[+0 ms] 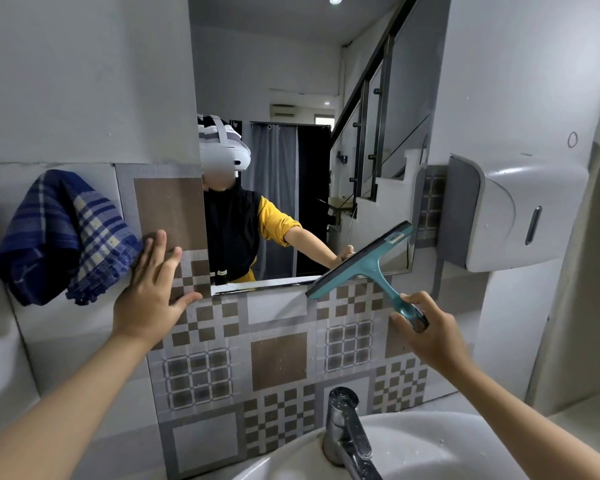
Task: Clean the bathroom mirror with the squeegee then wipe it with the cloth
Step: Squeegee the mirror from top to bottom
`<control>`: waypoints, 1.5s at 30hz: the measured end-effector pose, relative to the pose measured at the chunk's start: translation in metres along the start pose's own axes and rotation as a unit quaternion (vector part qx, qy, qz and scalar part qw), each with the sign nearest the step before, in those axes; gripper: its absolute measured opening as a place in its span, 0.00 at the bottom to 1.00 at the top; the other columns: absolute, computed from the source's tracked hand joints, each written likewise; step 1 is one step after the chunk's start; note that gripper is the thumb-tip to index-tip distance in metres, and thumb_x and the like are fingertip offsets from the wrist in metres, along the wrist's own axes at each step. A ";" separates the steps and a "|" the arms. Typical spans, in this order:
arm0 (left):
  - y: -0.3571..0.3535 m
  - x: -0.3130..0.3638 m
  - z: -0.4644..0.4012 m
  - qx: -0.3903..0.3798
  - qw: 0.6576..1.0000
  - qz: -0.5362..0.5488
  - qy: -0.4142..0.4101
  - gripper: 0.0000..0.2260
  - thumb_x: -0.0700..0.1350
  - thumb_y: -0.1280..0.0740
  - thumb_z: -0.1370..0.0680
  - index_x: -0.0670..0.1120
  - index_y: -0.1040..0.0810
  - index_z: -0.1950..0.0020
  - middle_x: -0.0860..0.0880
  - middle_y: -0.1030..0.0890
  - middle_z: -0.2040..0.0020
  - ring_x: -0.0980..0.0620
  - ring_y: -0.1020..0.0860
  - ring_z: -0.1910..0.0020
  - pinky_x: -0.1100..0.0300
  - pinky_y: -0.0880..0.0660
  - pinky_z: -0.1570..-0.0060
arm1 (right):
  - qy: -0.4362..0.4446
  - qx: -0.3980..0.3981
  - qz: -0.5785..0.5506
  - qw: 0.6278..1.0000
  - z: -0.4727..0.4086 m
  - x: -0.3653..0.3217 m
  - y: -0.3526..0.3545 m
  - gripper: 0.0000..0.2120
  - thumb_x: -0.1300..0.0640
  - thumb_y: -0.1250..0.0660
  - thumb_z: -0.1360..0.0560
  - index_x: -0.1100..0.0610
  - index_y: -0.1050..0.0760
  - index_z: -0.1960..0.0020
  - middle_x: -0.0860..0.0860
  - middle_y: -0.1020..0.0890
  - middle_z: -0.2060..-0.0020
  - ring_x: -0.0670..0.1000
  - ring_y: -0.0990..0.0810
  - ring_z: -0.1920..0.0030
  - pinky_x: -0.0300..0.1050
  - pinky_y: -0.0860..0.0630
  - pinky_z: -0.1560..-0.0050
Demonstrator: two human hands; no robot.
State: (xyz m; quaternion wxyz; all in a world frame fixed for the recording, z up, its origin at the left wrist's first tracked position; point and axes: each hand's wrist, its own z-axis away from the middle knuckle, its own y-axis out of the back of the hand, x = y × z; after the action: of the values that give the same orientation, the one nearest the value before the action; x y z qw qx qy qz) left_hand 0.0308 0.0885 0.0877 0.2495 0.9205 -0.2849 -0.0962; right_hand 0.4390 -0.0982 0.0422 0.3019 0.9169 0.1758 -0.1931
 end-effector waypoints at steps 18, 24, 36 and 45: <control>0.001 0.001 0.000 -0.001 1.000 -0.001 -0.005 0.37 0.50 0.23 0.35 0.37 0.33 0.32 0.37 0.44 0.25 0.39 0.43 0.26 0.41 0.31 0.38 | -0.215 0.037 -0.178 0.960 0.022 -0.015 -0.002 0.08 0.60 0.30 0.26 0.60 0.27 0.49 0.55 0.22 0.63 0.40 0.26 0.78 0.31 0.33 0.81; 0.002 0.003 0.001 0.000 1.000 0.001 -0.005 0.37 0.50 0.24 0.35 0.37 0.33 0.32 0.37 0.43 0.25 0.39 0.43 0.26 0.39 0.30 0.40 | -0.307 0.064 -0.275 0.909 0.021 -0.047 -0.016 0.07 0.56 0.33 0.23 0.58 0.28 0.50 0.55 0.25 0.66 0.41 0.32 0.82 0.34 0.35 0.83; 0.001 0.001 0.001 -0.006 1.000 0.006 -0.004 0.37 0.50 0.24 0.34 0.38 0.34 0.31 0.37 0.44 0.25 0.38 0.43 0.26 0.41 0.33 0.37 | -0.448 0.073 -0.398 0.797 0.024 -0.124 -0.055 0.09 0.52 0.35 0.22 0.57 0.30 0.47 0.54 0.30 0.71 0.48 0.36 0.77 0.37 0.38 0.81; 0.000 -0.001 0.001 -0.020 1.000 -0.002 -0.002 0.36 0.51 0.26 0.32 0.38 0.36 0.30 0.37 0.45 0.24 0.41 0.48 0.25 0.44 0.40 0.32 | -0.468 0.112 -0.415 0.772 0.030 -0.161 -0.093 0.08 0.51 0.34 0.22 0.55 0.29 0.48 0.54 0.27 0.65 0.49 0.34 0.74 0.38 0.36 0.81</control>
State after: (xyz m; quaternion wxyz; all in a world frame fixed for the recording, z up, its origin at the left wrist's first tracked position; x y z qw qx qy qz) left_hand 0.0302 0.0885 0.0873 0.2672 0.9157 -0.2815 -0.1041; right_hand 0.2523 -0.0797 0.0492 0.1326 0.5781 0.3535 -0.7233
